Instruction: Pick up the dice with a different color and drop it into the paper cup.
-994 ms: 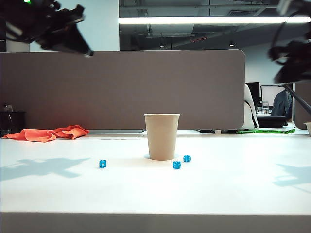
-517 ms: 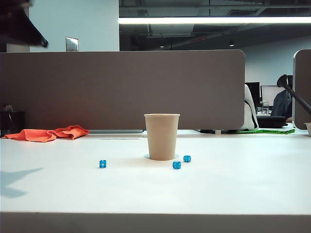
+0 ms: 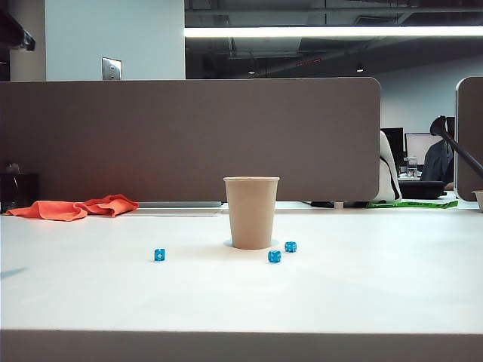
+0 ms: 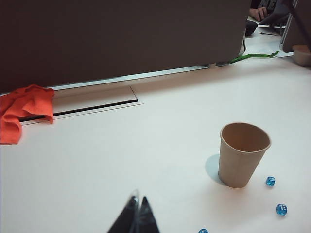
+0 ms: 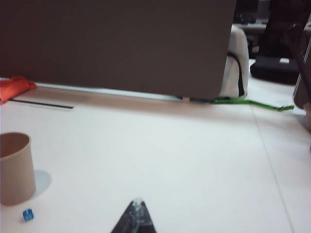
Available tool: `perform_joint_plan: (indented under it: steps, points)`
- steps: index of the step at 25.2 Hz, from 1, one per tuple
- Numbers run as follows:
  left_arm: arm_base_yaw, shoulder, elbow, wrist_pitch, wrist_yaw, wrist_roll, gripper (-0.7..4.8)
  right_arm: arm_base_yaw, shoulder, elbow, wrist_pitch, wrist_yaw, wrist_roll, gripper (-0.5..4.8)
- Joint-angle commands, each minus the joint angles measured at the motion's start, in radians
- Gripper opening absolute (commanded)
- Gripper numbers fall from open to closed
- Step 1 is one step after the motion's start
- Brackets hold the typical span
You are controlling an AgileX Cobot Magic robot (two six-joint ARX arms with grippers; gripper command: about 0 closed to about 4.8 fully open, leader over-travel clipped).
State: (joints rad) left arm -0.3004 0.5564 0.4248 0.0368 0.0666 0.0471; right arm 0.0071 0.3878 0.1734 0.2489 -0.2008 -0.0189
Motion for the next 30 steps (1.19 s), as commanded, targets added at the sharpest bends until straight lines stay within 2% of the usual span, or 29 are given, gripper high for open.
perform_joint_plan:
  steps: [1, 7, 10, 21, 30]
  points:
    - [0.000, -0.079, -0.024, -0.066, -0.035, -0.008, -0.06, 0.000, -0.112, -0.013, -0.065, 0.050, 0.016, -0.02]
    - [0.000, -0.262, -0.069, -0.156, -0.098, -0.040, -0.06, 0.000, -0.314, -0.069, -0.172, 0.057, 0.018, -0.02]
    - [0.000, -0.349, -0.083, -0.204, -0.121, -0.040, -0.06, 0.000, -0.395, -0.098, -0.199, 0.109, 0.020, -0.02]
    - [0.000, -0.552, -0.086, -0.387, -0.143, -0.040, -0.06, 0.029, -0.390, -0.167, -0.160, 0.100, 0.045, -0.02]
    - [0.000, -0.551, -0.124, -0.398, -0.120, -0.048, -0.06, 0.031, -0.390, -0.167, -0.154, 0.088, 0.045, -0.02]
